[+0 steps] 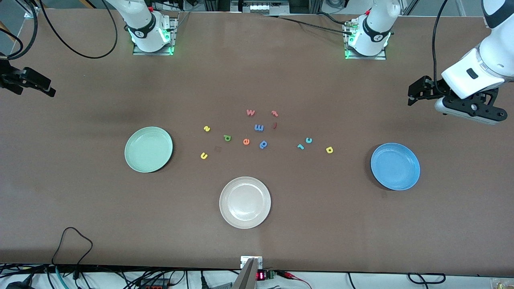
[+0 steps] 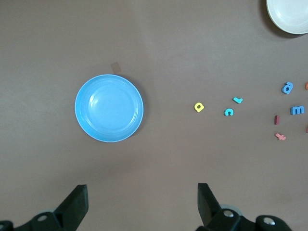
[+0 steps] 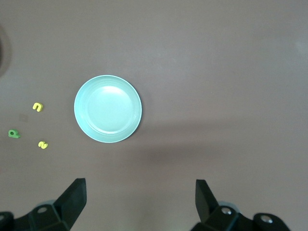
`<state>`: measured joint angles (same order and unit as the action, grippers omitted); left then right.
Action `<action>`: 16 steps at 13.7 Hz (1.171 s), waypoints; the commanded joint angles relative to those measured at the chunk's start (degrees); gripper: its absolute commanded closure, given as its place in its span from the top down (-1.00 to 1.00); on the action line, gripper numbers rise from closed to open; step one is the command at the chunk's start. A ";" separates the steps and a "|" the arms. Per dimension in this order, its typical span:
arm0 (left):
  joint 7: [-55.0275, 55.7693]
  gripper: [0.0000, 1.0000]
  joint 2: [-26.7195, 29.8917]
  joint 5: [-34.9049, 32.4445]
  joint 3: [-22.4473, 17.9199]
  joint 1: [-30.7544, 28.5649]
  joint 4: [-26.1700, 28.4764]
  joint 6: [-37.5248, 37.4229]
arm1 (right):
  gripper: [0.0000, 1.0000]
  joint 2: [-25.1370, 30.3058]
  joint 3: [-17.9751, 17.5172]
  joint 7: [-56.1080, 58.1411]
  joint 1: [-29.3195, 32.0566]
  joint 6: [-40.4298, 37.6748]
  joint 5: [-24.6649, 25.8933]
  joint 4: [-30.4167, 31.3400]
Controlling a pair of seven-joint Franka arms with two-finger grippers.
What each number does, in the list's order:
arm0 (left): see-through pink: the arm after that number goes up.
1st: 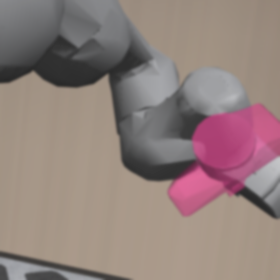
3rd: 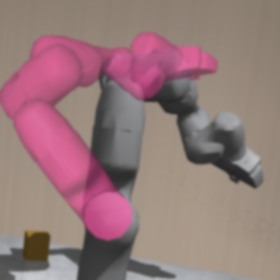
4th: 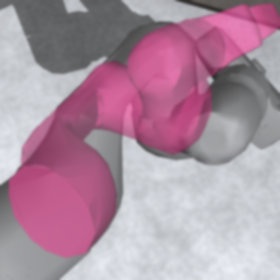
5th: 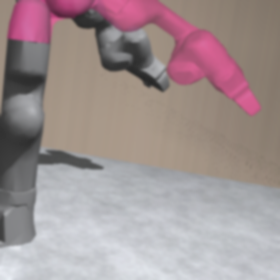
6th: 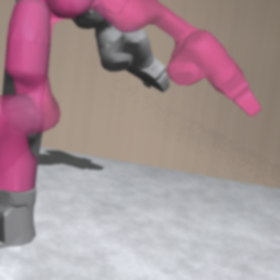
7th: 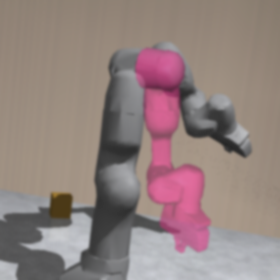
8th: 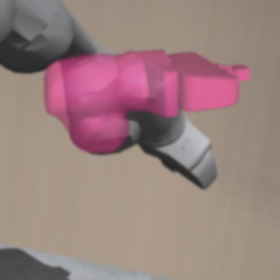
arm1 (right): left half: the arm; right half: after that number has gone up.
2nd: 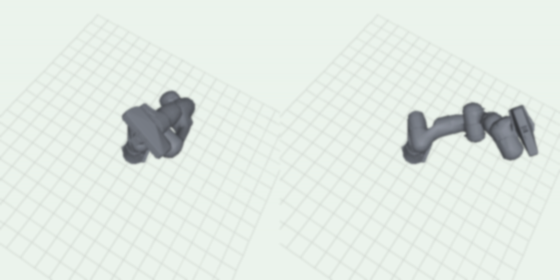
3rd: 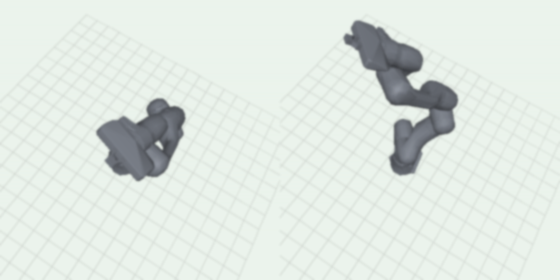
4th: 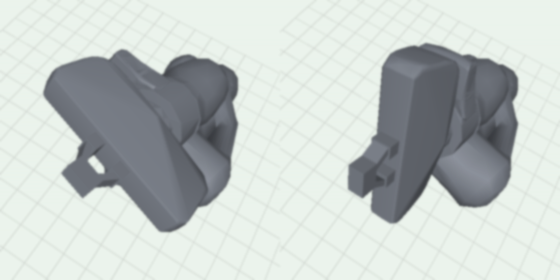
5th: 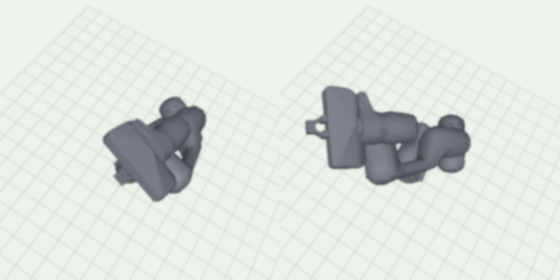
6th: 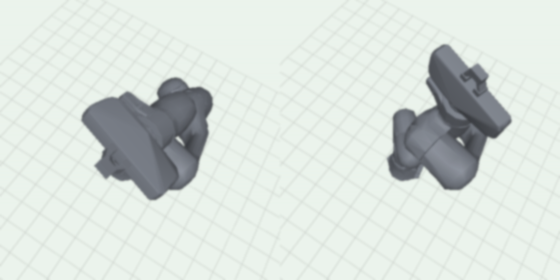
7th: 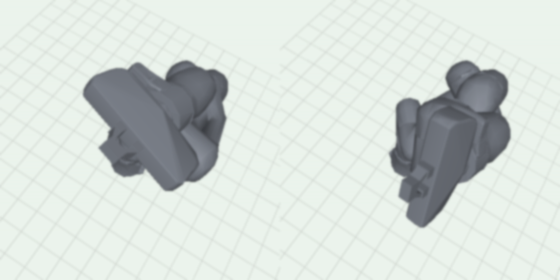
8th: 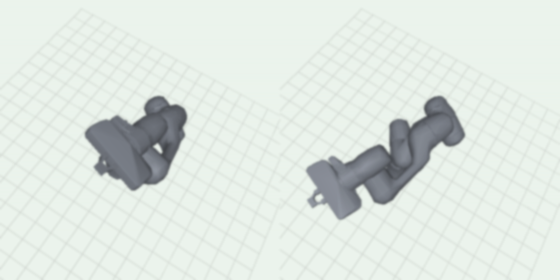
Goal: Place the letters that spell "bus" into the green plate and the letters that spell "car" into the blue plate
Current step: 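Move the right gripper and the left gripper toward the scattered letters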
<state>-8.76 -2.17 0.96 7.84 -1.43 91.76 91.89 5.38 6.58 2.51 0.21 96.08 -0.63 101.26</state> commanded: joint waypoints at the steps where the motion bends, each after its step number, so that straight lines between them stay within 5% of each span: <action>1: -0.29 1.00 -0.20 -1.13 0.07 0.02 -0.53 -0.48 | 1.00 1.21 0.54 0.57 -0.73 -0.88 0.81 1.04; 5: -0.29 1.00 -0.20 -1.13 0.07 0.02 -0.45 -0.83 | 1.00 -1.24 0.02 0.31 -1.26 -0.71 0.81 1.13; 9: -0.29 1.00 -0.55 -1.05 0.25 0.19 -0.53 -0.83 | 1.00 -10.11 -0.16 -0.05 -6.52 4.72 0.64 1.39; 16: -0.03 1.00 -13.45 -1.05 0.77 2.74 -0.80 2.48 | 1.00 -24.35 -0.16 -9.78 -20.58 15.88 -1.56 1.22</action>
<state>-8.75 -11.54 0.96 8.50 0.87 92.50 92.67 -16.40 5.93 -4.14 -17.45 110.39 -1.12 103.43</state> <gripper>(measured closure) 0.000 0.000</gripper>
